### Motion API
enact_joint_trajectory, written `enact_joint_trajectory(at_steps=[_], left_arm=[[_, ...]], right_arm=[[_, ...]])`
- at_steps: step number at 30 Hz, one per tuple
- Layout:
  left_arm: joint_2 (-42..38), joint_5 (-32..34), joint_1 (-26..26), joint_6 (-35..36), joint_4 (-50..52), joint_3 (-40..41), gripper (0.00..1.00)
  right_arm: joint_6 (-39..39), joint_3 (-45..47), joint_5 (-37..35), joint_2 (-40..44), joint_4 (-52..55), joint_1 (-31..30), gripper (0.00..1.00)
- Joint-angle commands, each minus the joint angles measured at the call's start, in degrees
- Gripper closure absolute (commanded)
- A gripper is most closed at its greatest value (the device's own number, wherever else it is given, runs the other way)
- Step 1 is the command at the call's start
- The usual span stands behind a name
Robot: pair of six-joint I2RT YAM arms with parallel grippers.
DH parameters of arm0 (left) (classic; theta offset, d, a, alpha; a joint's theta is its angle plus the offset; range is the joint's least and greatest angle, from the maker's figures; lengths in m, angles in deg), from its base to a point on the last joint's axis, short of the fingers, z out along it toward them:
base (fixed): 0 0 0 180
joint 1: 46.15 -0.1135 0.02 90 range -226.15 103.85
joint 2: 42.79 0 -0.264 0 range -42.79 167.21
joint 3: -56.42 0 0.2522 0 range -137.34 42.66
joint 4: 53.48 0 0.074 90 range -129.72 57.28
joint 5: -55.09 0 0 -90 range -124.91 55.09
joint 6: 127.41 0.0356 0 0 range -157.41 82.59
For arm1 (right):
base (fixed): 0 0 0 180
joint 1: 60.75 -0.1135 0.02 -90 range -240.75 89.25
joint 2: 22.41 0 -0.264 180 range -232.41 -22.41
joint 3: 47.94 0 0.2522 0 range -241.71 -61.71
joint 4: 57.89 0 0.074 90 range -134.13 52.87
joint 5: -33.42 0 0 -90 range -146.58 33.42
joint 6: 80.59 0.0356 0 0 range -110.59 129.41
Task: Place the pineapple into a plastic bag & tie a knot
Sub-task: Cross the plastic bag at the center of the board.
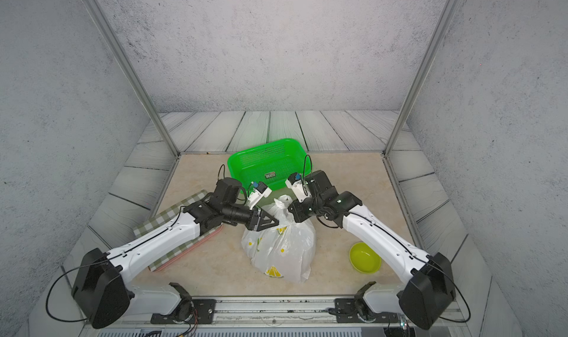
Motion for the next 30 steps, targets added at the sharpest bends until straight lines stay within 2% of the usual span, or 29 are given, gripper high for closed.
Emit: enact_joint_trajectory(at_steps=[1,3,4,6,11,16,24,30], left_arm=[[0.1,7.8,0.0,-0.2,-1.6,0.7,0.56],[0.1,9.0,0.2,-0.1,-2.5,0.6,0.62],[0.1,9.3,0.2,-0.2,-2.4,0.3,0.73],[0.3,9.3,0.2,0.2,-2.0,0.3,1.0],[-1.8,9.6,0.2,0.8,0.7,1.7,1.0],[-4.4,8.0,0.3,-1.0,-0.9,4.1,1.0],[-3.6,4.6,1.7,-2.5,-2.0,0.8,1.0],[-3.0,3.1,4.6,-3.5,-4.2,0.1,1.0]], right_arm=[[0.7,-0.9,-0.4,1.5,1.2,0.1,1.0],[0.6,-0.7,-0.4,2.2,1.4,0.0,1.0],[0.6,-0.6,-0.6,2.6,1.5,0.1,1.0],[0.4,-0.6,-1.9,3.3,2.0,0.2,1.0],[-0.5,-0.5,-5.0,3.6,4.3,0.1,0.98],[1.3,0.3,-2.6,2.8,1.8,0.1,1.0],[11.0,1.3,-0.6,-0.5,-10.8,0.0,1.0],[17.5,2.4,0.7,-3.2,-20.9,-0.1,1.0]])
